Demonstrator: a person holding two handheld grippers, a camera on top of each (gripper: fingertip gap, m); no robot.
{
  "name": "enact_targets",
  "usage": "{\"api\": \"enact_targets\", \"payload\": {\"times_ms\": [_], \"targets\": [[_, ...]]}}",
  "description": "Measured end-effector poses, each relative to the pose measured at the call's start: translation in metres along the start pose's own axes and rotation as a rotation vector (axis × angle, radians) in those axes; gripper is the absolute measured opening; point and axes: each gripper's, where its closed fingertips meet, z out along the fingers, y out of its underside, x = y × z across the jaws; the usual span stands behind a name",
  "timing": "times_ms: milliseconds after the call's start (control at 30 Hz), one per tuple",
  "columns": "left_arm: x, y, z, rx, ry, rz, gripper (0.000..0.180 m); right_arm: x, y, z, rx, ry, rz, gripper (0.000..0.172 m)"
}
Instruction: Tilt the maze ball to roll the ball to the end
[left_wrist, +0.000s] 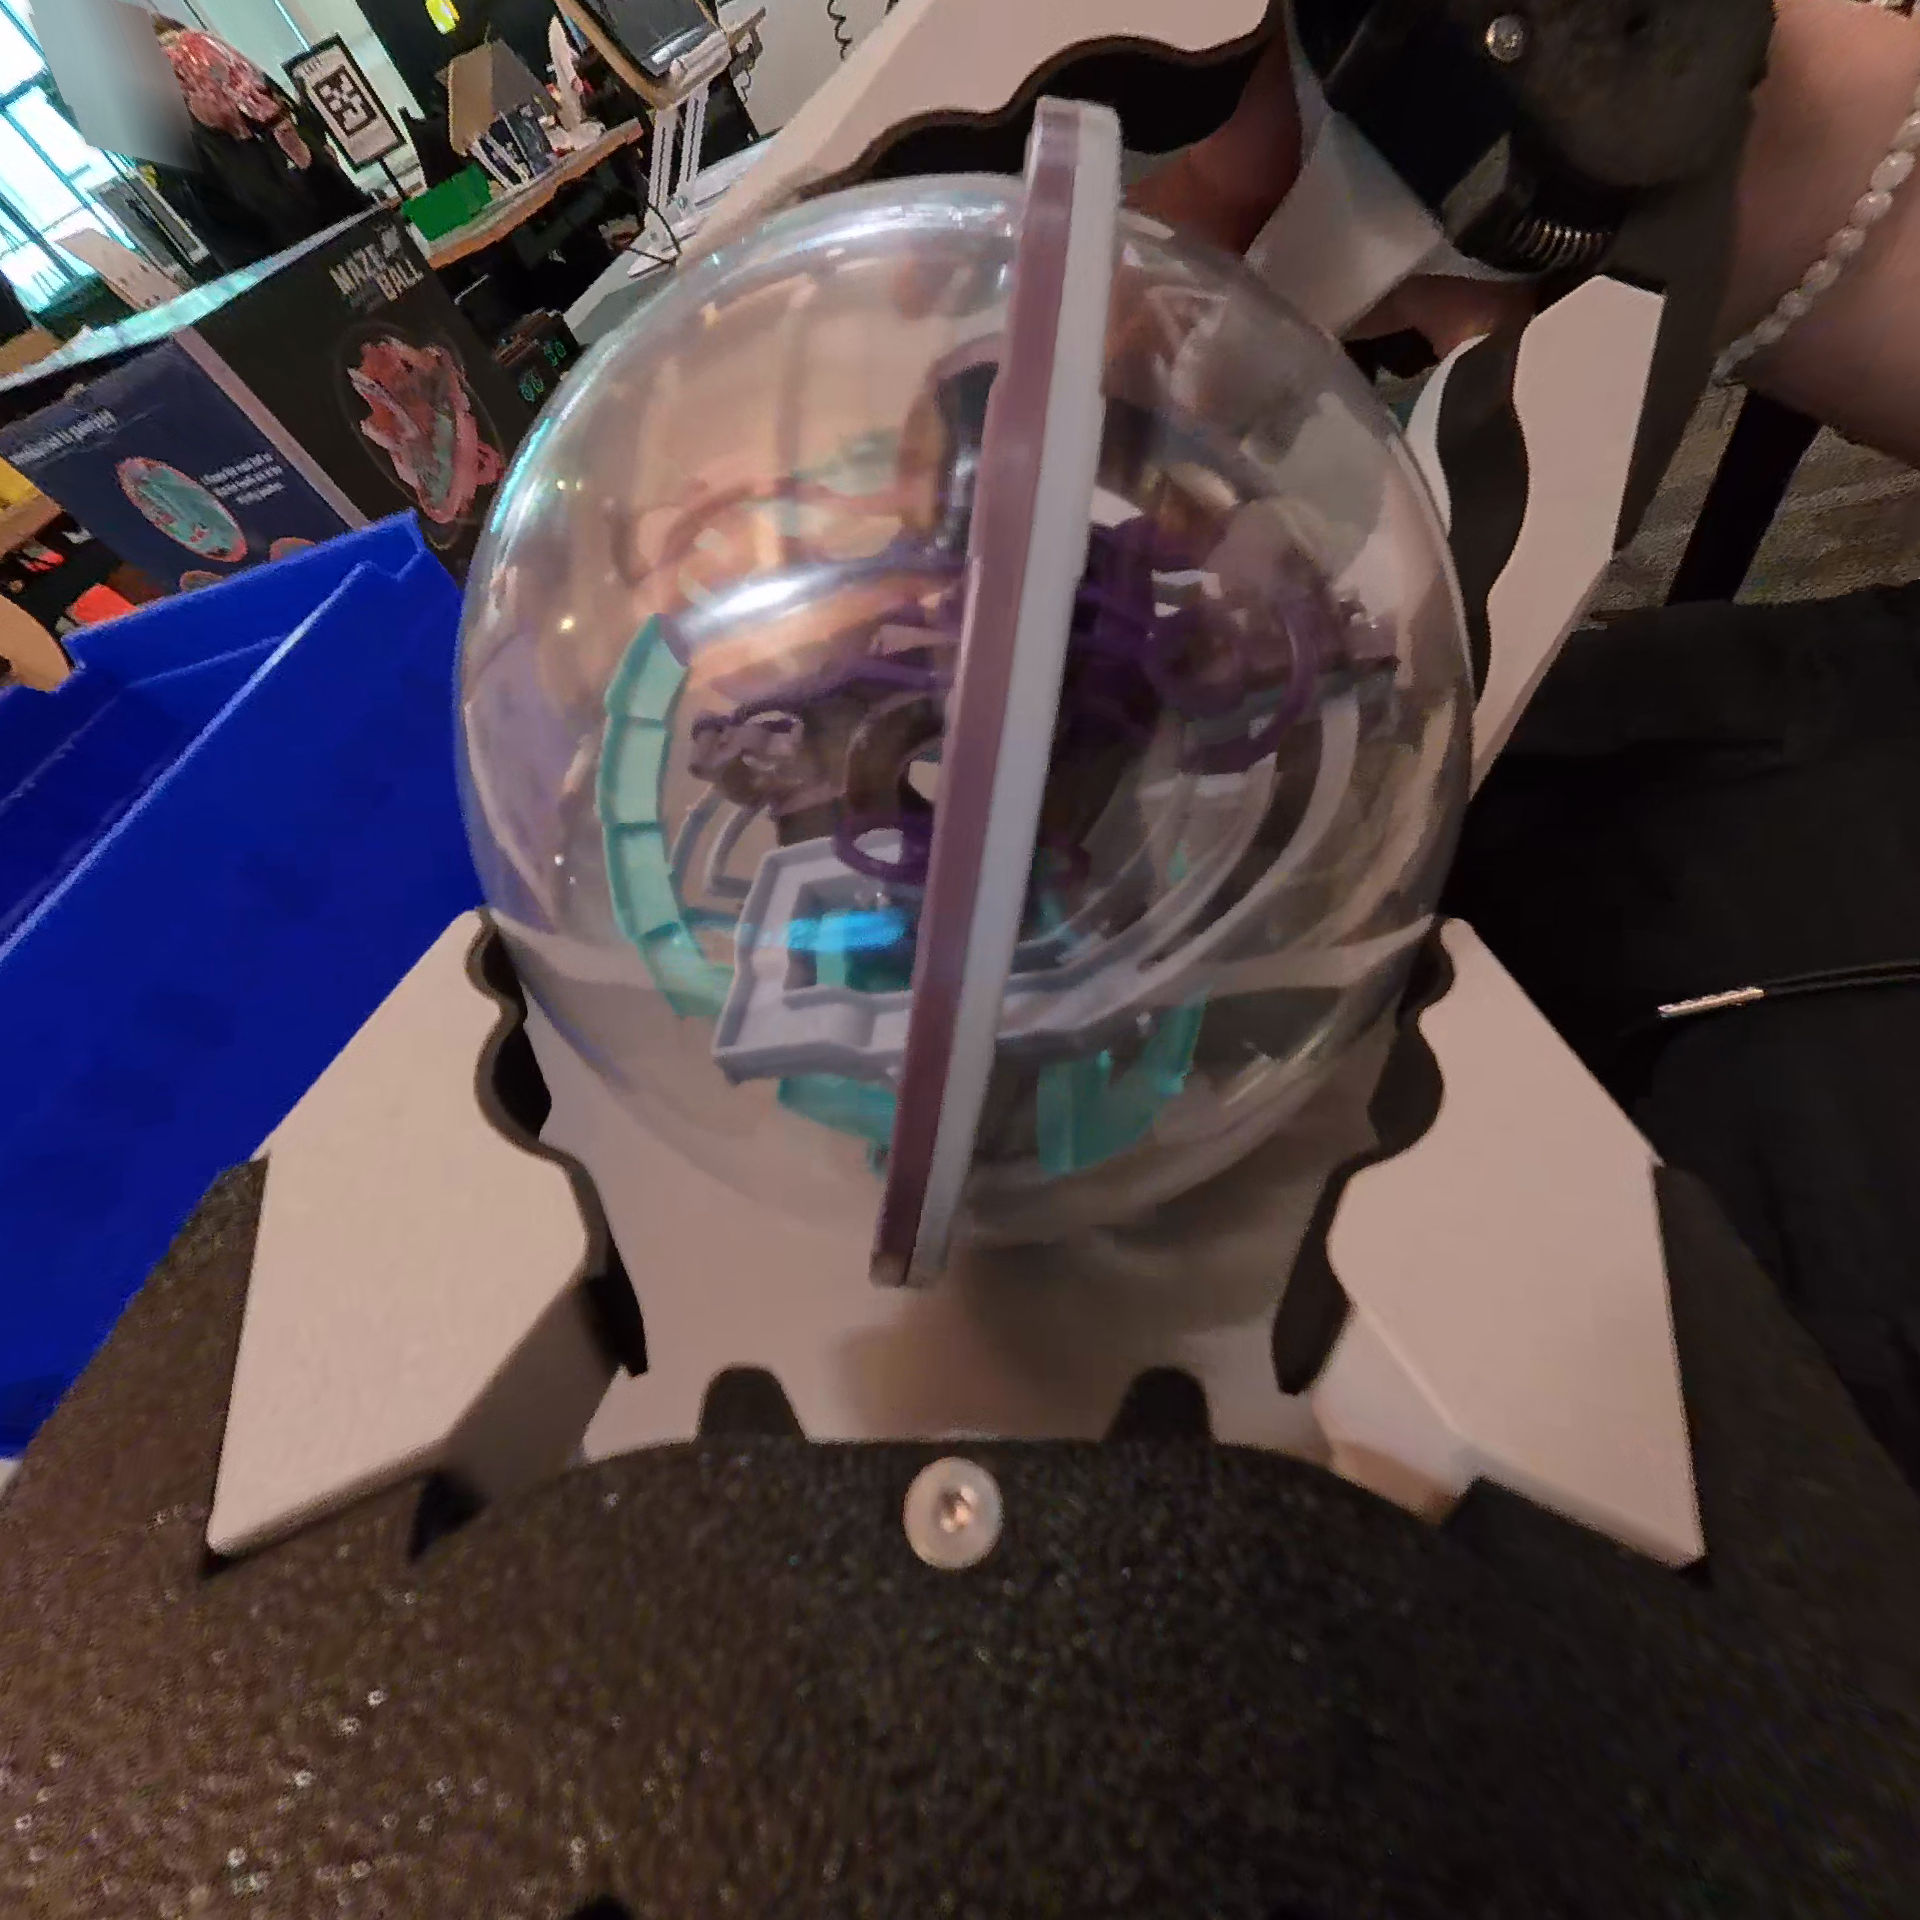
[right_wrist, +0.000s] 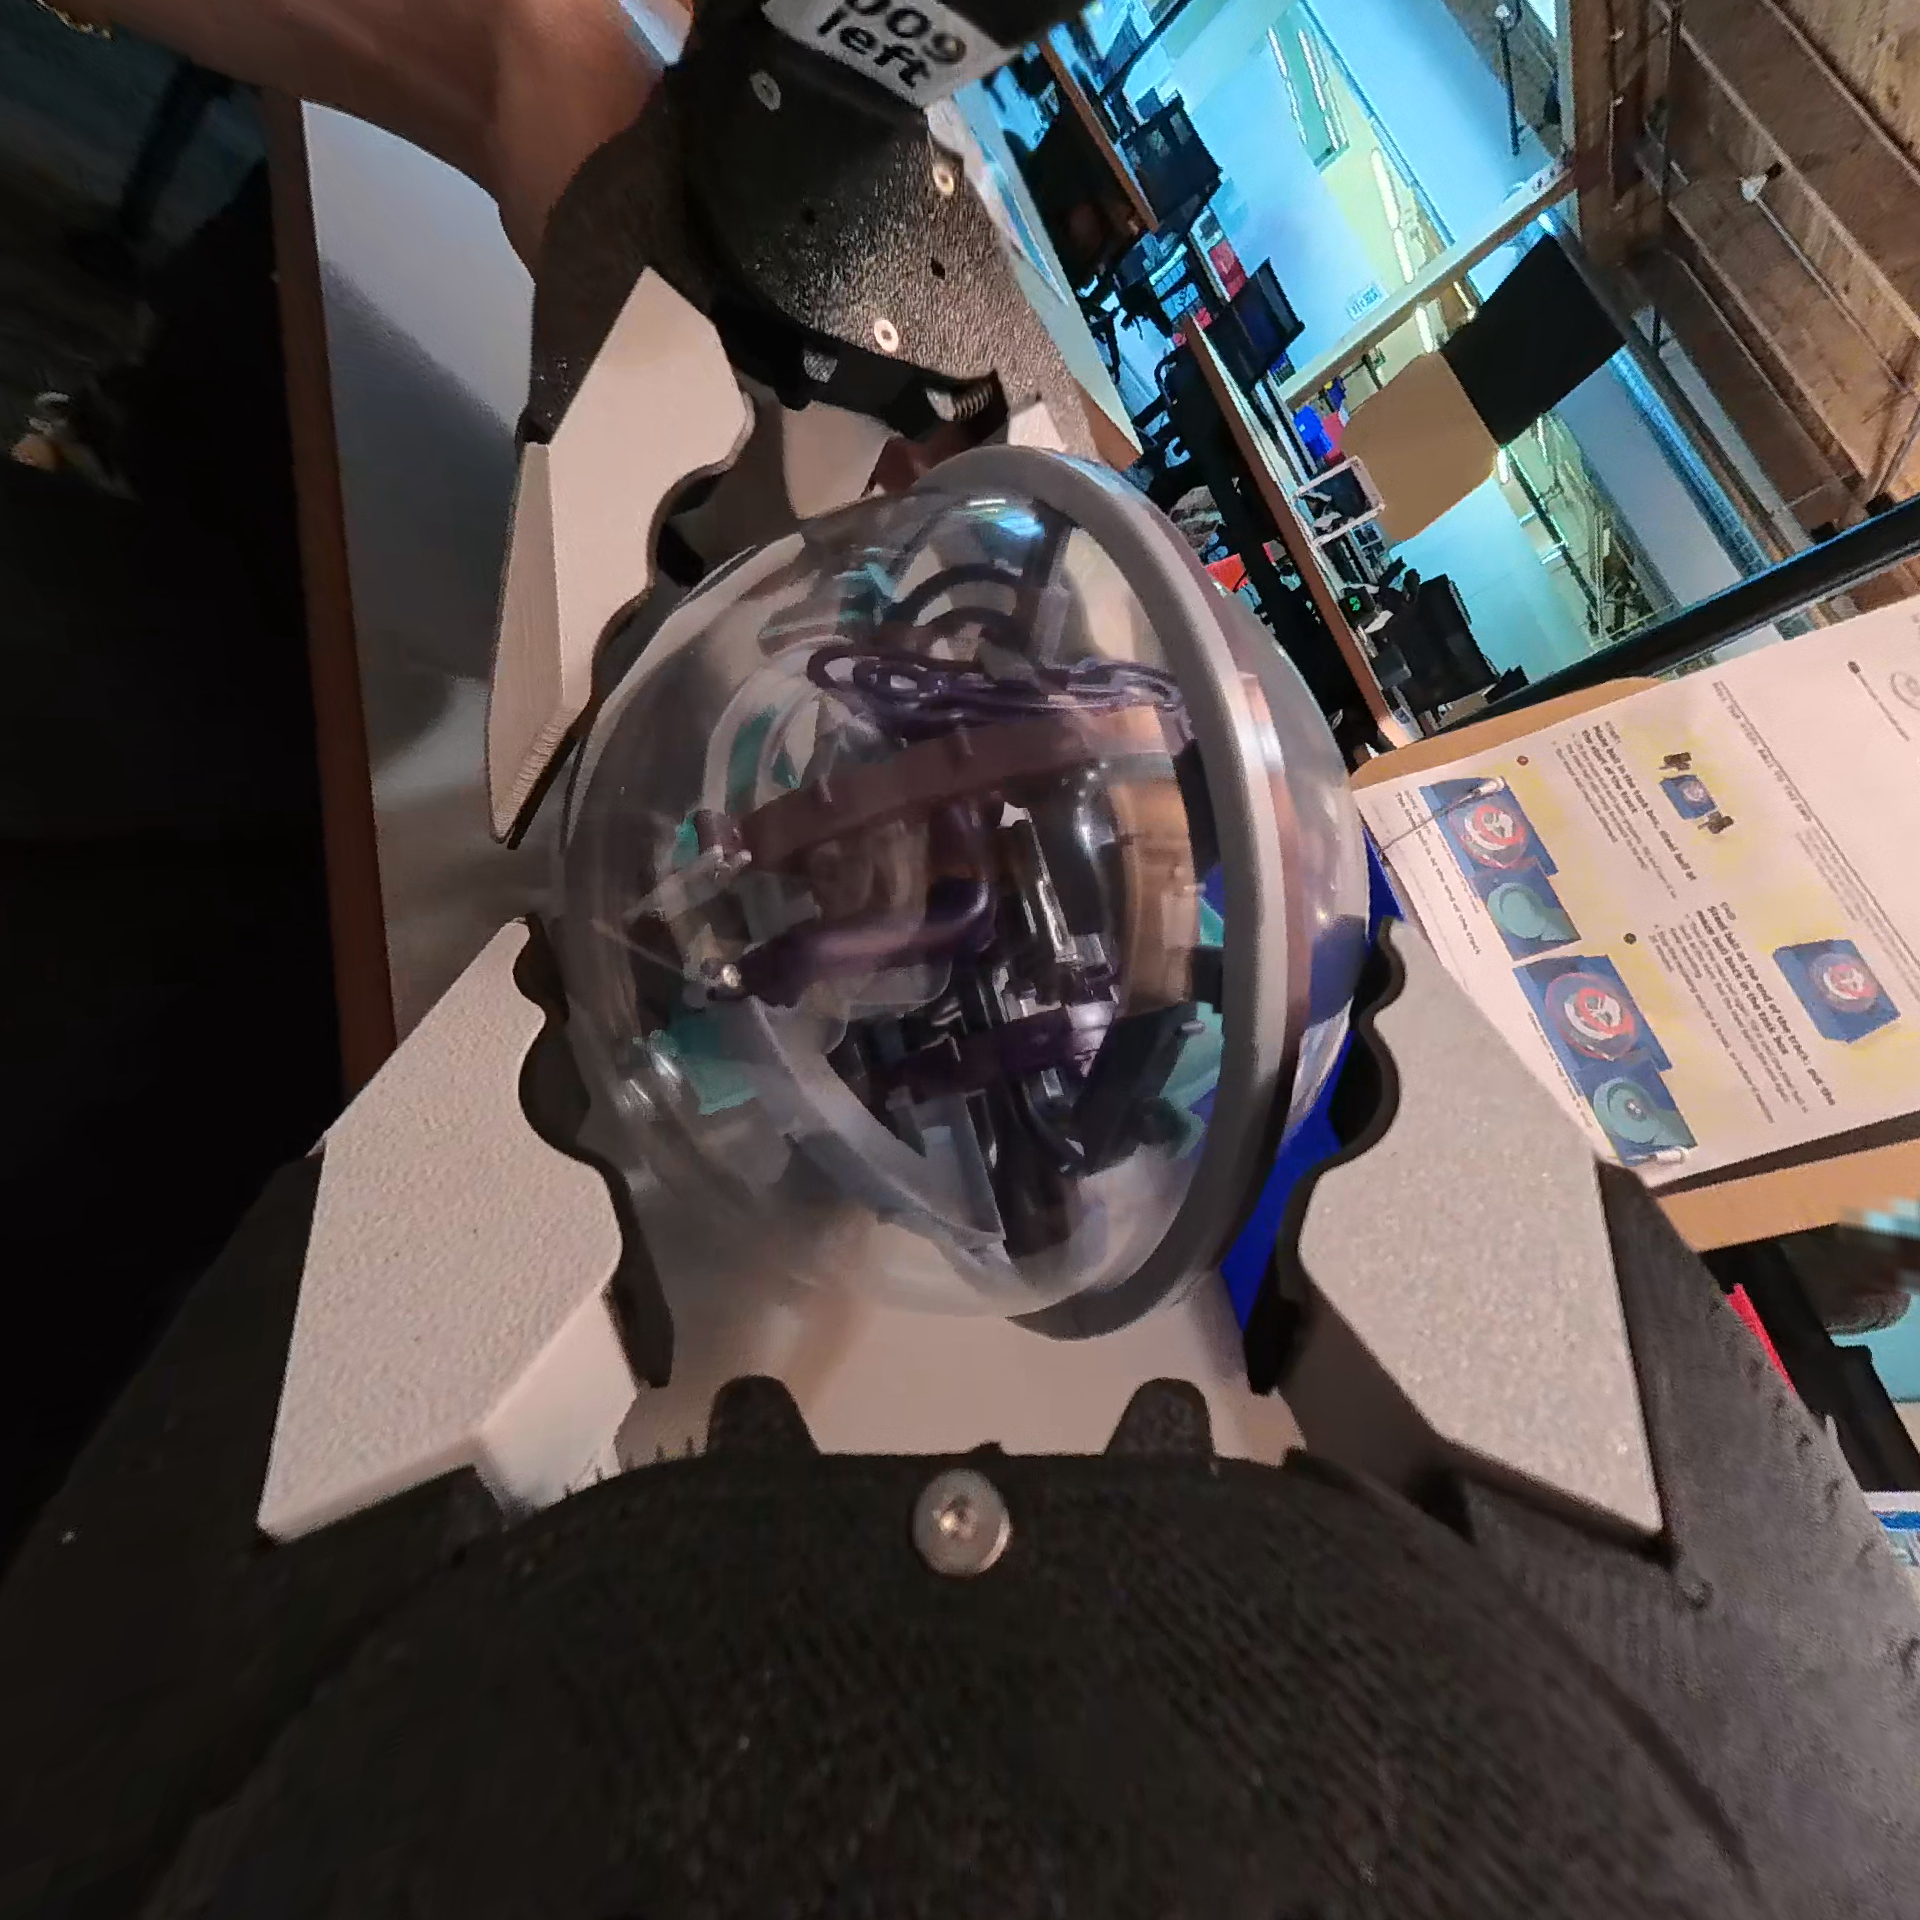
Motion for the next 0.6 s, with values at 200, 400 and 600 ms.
{"api": "enact_targets", "payload": {"times_ms": [200, 400, 600], "targets": [[0.002, 0.01, -0.007, -0.022, 0.034, 0.006, 0.157, -0.005, -0.01, 0.006, 0.002, 0.021, -0.057, 0.145], [0.003, 0.012, -0.009, -0.031, 0.04, 0.039, 0.157, -0.008, -0.013, 0.007, -0.002, 0.048, -0.088, 0.145], [0.005, 0.015, -0.011, -0.049, 0.049, 0.069, 0.157, -0.013, -0.018, 0.008, -0.011, 0.079, -0.134, 0.145]]}}
